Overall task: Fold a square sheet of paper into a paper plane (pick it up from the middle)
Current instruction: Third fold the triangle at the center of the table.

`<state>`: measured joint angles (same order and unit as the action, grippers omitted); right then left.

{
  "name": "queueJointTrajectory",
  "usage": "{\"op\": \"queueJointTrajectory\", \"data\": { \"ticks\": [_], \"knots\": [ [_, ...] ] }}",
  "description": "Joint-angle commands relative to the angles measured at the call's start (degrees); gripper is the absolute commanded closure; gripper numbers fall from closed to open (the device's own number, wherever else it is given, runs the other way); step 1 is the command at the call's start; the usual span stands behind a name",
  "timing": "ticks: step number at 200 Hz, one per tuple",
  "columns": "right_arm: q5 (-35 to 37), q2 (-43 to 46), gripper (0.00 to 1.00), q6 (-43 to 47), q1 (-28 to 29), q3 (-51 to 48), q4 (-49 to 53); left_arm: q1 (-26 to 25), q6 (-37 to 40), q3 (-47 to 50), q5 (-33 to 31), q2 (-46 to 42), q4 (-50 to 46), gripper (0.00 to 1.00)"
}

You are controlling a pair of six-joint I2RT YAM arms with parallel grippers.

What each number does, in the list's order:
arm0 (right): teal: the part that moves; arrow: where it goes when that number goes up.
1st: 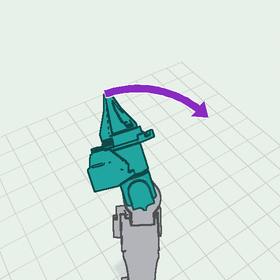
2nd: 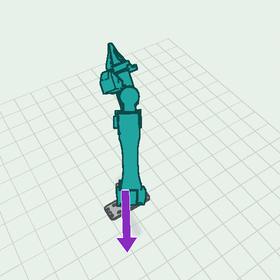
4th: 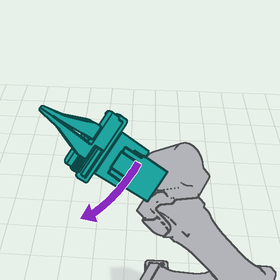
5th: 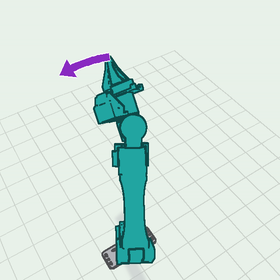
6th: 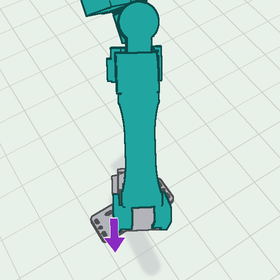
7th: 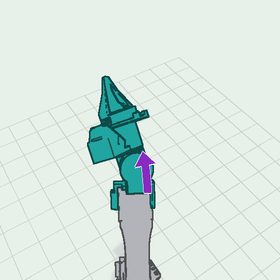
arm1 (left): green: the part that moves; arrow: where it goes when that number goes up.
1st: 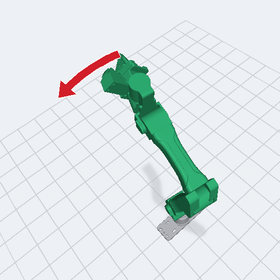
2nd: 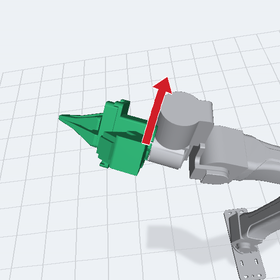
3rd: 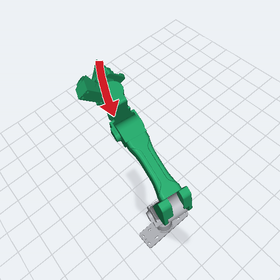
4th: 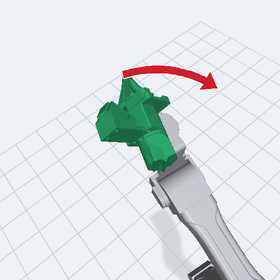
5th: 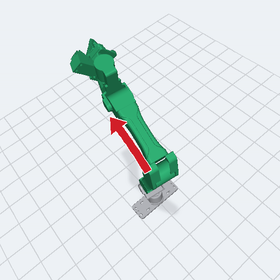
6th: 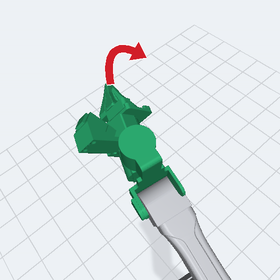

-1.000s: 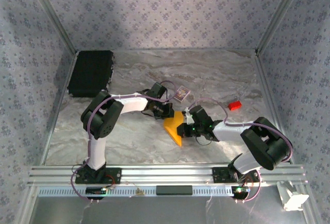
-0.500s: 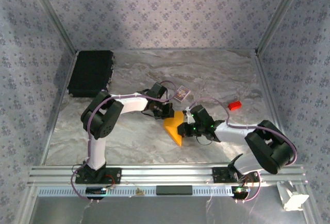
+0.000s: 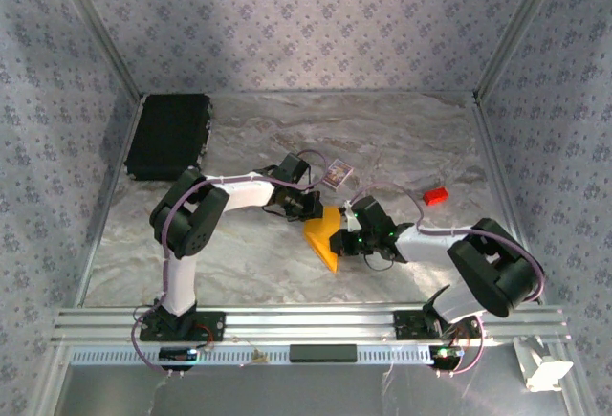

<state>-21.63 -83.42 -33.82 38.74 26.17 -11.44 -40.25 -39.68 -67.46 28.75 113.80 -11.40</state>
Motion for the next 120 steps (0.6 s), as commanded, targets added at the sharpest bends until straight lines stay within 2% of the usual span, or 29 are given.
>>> {"op": "queueJointTrajectory", "data": {
  "ticks": [1,87,120],
  "knots": [
    [0.89,-0.95,0.99,0.95,-0.25,0.02,0.73,-0.67,0.05,1.33,-2.96,1.70,-3.96,0.94],
    [1.06,-1.65,0.99,1.44,-0.32,0.72,1.92,-0.71,0.29,1.46,-3.01,0.93,-3.57,0.93],
    [1.54,-1.94,0.99,1.52,-0.29,0.58,2.30,-0.65,0.66,1.41,-3.25,-1.45,-1.99,0.87]
  ]
}}
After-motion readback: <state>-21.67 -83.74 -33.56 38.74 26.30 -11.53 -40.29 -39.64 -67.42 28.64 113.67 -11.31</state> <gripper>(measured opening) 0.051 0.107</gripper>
